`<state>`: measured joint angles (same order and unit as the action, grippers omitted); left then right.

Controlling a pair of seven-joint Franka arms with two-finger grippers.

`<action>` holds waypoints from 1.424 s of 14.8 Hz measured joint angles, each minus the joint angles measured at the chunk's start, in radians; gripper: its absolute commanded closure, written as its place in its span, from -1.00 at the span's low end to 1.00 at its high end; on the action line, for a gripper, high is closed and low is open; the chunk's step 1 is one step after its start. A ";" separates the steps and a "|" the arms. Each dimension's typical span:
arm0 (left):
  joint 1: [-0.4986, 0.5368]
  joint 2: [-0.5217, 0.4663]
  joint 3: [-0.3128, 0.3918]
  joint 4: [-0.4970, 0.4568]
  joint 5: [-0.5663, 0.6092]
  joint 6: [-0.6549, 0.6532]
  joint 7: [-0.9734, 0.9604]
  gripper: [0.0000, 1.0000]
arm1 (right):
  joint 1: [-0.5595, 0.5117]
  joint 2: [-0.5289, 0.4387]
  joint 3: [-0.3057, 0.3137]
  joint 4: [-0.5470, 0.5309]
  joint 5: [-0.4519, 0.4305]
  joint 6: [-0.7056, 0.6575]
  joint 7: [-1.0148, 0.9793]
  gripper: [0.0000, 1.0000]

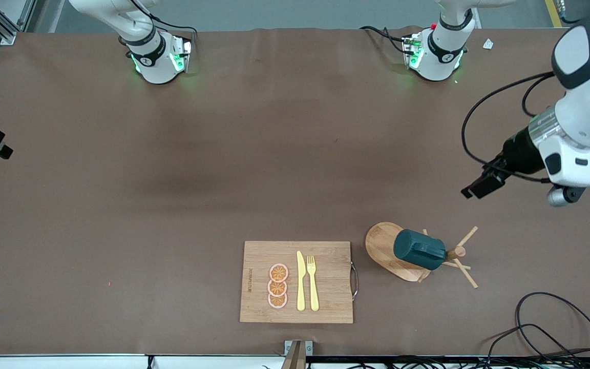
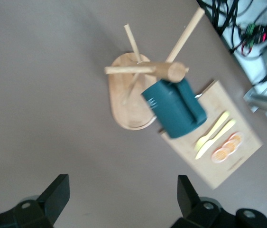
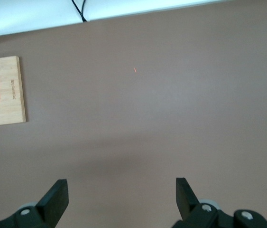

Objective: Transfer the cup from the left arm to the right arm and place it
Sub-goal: 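Reach the left gripper toward the teal mug on the wooden stand, then grasp the teal mug rim with the left gripper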

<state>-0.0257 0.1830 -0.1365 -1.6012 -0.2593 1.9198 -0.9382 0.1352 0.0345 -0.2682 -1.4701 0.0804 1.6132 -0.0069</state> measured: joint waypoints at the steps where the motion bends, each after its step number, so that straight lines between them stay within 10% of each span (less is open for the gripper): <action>1: 0.000 0.036 0.000 0.011 -0.013 0.039 -0.056 -1.00 | -0.003 0.000 0.000 0.000 0.001 -0.008 -0.002 -1.00; 8: -0.014 0.291 -0.004 0.136 -0.087 0.264 -0.196 -1.00 | 0.002 0.000 0.016 0.000 -0.014 -0.015 -0.025 -1.00; 21: -0.040 0.357 -0.015 0.146 -0.087 0.286 -0.234 -1.00 | 0.010 0.002 0.018 0.001 -0.023 -0.058 -0.031 -1.00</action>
<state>-0.0662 0.5400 -0.1519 -1.4552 -0.3465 2.2061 -1.1723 0.1450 0.0368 -0.2503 -1.4696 0.0575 1.5557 -0.0381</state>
